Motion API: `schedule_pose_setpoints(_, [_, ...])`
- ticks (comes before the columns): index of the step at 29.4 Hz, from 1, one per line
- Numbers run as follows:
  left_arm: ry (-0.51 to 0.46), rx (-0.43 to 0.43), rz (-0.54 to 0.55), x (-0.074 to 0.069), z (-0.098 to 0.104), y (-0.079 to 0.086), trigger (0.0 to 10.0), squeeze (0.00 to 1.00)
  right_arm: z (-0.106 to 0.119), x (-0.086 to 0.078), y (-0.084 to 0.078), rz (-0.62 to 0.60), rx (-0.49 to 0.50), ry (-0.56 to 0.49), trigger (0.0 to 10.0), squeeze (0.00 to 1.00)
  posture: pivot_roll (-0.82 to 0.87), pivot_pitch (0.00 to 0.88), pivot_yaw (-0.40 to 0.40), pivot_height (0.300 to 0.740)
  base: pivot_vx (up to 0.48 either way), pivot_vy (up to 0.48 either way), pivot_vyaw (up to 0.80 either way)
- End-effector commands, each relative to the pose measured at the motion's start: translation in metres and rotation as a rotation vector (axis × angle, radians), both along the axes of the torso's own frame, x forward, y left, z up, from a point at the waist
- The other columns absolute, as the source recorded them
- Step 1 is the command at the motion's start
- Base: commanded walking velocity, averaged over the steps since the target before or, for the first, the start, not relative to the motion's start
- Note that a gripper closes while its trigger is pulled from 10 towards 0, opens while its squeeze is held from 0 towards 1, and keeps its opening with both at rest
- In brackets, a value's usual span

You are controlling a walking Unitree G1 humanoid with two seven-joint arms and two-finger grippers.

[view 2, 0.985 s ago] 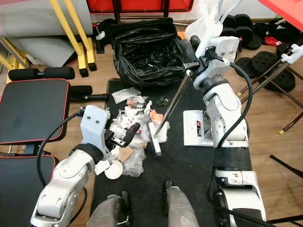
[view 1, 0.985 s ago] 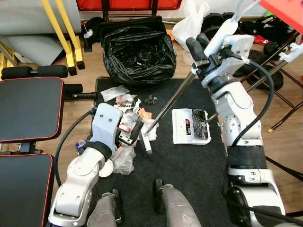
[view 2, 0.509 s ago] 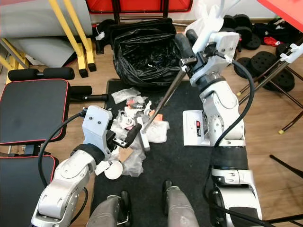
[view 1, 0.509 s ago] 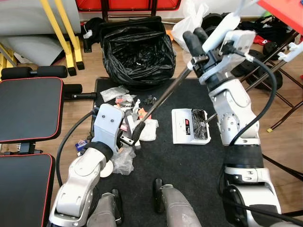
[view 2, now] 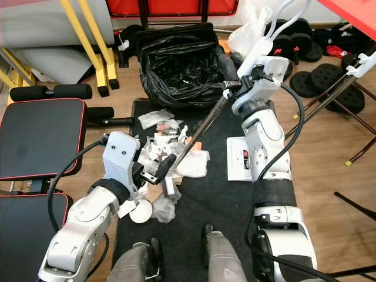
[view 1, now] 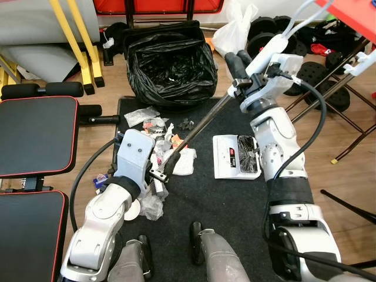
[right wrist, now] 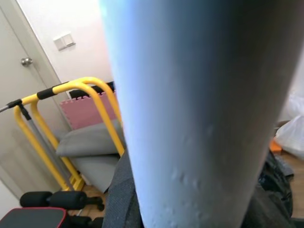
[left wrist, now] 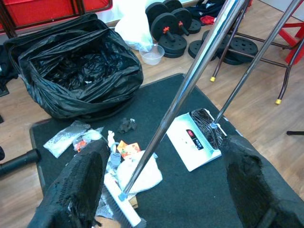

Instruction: Sweep floor

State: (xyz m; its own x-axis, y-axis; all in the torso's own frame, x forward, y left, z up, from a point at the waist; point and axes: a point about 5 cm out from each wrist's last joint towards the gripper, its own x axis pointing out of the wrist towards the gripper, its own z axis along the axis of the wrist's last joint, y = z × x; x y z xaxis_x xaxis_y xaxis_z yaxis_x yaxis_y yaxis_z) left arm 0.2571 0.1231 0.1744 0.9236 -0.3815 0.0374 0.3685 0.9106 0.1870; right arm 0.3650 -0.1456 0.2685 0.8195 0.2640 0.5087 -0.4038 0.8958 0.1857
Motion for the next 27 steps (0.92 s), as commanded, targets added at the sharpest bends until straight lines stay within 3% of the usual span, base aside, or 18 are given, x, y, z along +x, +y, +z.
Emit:
schedule_pose_setpoints(1, [0.009,0.001,-0.018,-0.005,-0.002,0.0,10.0,0.0,0.01,-0.004,-0.004,-0.02,-0.004,-0.059,10.0,0.0,-0.13,0.349,-0.114,0.74,0.0,0.0,0.0])
schedule_pose_setpoints(16, [0.003,0.007,-0.019,-0.003,-0.001,-0.001,10.0,0.0,0.006,-0.004,-0.013,-0.064,-0.112,-0.068,10.0,0.0,-0.13,0.349,-0.111,0.74,0.0,0.0,0.0])
schedule_pose_setpoints(27, [0.002,0.002,-0.018,-0.003,0.0,-0.002,10.0,0.0,0.009,-0.004,-0.02,-0.089,-0.132,-0.074,10.0,0.0,-0.14,0.349,-0.116,0.74,0.0,0.0,0.0])
